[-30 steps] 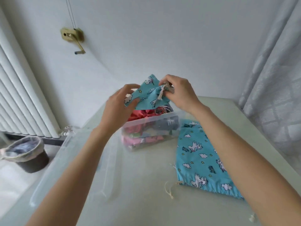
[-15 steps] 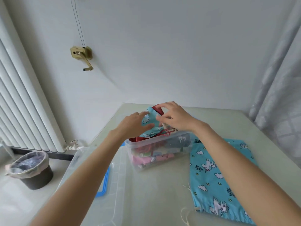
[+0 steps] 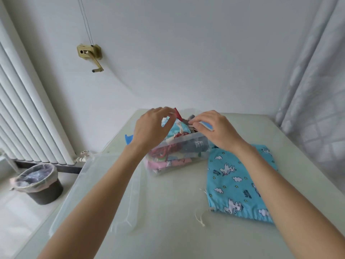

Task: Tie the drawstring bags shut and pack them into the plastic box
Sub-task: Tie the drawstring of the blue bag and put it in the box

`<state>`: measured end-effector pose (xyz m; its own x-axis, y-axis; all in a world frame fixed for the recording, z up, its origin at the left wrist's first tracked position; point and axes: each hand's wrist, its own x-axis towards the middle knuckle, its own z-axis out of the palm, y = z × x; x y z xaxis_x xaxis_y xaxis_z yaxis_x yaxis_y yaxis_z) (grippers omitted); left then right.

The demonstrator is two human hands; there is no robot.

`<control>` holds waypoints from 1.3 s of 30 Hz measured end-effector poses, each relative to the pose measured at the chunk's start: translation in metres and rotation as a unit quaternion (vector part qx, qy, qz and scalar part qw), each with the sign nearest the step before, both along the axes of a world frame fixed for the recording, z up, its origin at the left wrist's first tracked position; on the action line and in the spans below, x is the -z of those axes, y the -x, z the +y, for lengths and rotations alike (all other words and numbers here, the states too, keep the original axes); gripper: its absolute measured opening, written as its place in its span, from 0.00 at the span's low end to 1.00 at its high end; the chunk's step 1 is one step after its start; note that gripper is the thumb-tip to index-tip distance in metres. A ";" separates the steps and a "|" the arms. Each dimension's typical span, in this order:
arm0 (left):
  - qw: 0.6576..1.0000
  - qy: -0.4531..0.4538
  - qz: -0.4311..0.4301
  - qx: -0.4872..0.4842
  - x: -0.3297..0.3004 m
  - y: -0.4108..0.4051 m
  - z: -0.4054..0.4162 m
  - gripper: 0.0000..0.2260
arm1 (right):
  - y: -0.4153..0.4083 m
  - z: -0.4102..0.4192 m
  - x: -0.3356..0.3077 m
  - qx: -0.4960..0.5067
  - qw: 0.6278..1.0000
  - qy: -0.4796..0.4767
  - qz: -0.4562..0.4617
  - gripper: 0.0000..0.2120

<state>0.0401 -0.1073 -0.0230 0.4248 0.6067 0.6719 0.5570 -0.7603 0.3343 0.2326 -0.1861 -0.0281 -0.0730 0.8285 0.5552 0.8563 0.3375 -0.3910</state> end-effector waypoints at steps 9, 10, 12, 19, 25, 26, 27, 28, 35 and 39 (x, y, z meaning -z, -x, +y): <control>0.978 0.100 0.076 0.169 0.072 -0.073 -0.113 0.10 | -0.050 -0.145 0.080 0.158 0.980 0.105 0.066 0.07; 0.971 0.121 0.111 0.173 0.085 -0.079 -0.119 0.11 | -0.055 -0.158 0.091 0.176 0.974 0.123 0.065 0.07; 0.958 0.162 0.160 0.174 0.109 -0.086 -0.130 0.13 | -0.065 -0.188 0.112 0.220 0.962 0.151 0.054 0.05; 0.948 0.237 0.189 0.095 0.147 -0.057 -0.129 0.23 | -0.071 -0.245 0.145 0.377 0.897 0.222 0.065 0.24; 0.922 0.324 0.186 0.099 0.141 -0.027 -0.115 0.10 | -0.079 -0.253 0.148 0.351 0.913 0.158 0.137 0.13; 0.922 0.322 0.186 0.108 0.139 -0.024 -0.115 0.06 | -0.081 -0.255 0.147 0.351 0.916 0.144 0.131 0.11; 0.921 0.320 0.192 0.115 0.139 -0.022 -0.115 0.04 | -0.083 -0.256 0.149 0.352 0.918 0.128 0.131 0.10; 0.920 0.316 0.198 0.121 0.138 -0.022 -0.116 0.03 | -0.084 -0.257 0.148 0.353 0.920 0.109 0.130 0.08; 0.945 0.125 0.288 0.091 0.144 -0.024 -0.117 0.09 | -0.083 -0.253 0.136 0.371 0.911 0.063 0.170 0.08; 0.931 0.330 0.018 0.156 0.144 -0.020 -0.117 0.04 | -0.088 -0.247 0.136 0.379 0.896 0.060 0.221 0.07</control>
<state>0.0602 -0.2247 -0.1669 0.6646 0.7254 0.1790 0.3637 -0.5234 0.7706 0.3208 -0.4335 -0.1645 0.7423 0.6021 0.2939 0.5734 -0.3440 -0.7436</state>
